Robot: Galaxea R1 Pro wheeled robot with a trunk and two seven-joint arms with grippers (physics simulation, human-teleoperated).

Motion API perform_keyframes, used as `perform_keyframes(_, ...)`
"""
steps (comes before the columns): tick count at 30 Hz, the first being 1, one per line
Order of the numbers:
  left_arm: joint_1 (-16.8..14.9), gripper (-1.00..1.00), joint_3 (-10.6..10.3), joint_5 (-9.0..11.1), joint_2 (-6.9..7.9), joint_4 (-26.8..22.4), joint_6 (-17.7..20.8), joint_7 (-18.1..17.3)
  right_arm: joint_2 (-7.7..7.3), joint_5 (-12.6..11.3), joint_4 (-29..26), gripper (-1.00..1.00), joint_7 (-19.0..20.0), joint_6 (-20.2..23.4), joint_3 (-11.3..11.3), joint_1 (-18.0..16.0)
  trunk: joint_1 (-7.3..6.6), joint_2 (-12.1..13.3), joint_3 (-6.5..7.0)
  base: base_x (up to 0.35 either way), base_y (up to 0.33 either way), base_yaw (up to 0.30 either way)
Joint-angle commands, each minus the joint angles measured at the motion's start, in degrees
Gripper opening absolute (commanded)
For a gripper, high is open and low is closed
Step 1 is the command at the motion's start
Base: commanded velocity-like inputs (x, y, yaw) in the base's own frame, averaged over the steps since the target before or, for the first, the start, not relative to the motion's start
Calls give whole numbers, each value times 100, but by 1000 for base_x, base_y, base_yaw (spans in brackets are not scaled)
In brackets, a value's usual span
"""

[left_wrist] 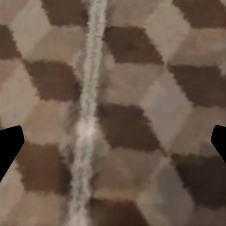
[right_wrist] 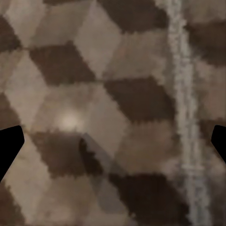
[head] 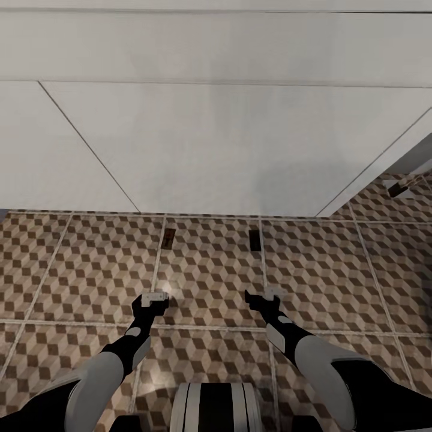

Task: Take the four mousetraps from the cabinet in the bathroom and place them on the bathroom floor. Make sure all four end up on the same floor surface, and ensure that at least two of them are either under or directly next to the same bathroom sink.

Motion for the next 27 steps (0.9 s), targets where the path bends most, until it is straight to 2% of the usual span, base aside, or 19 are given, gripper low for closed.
perform_keyframes(1, -3, 100, 22, -61, -2, 6, -18, 38, 1, -48, 6, 100, 14, -21, 3, -3, -1, -1, -3, 0, 0, 0)
perform_keyframes(4, -3, 100, 22, -62, -2, 6, -16, 38, 1, -48, 6, 100, 14, -21, 3, -3, -1, -1, -3, 0, 0, 0)
perform_keyframes(19, -3, 100, 22, -54, -2, 6, -3, 38, 1, -47, 6, 100, 14, -25, 3, -3, -40, 19, 329, 0, 0, 0)
perform_keyframes(27, -3, 100, 22, -53, 1, 0, -14, 38, 1, -44, 6, 100, 14, -26, 3, -3, -40, 19, 329, 0, 0, 0)
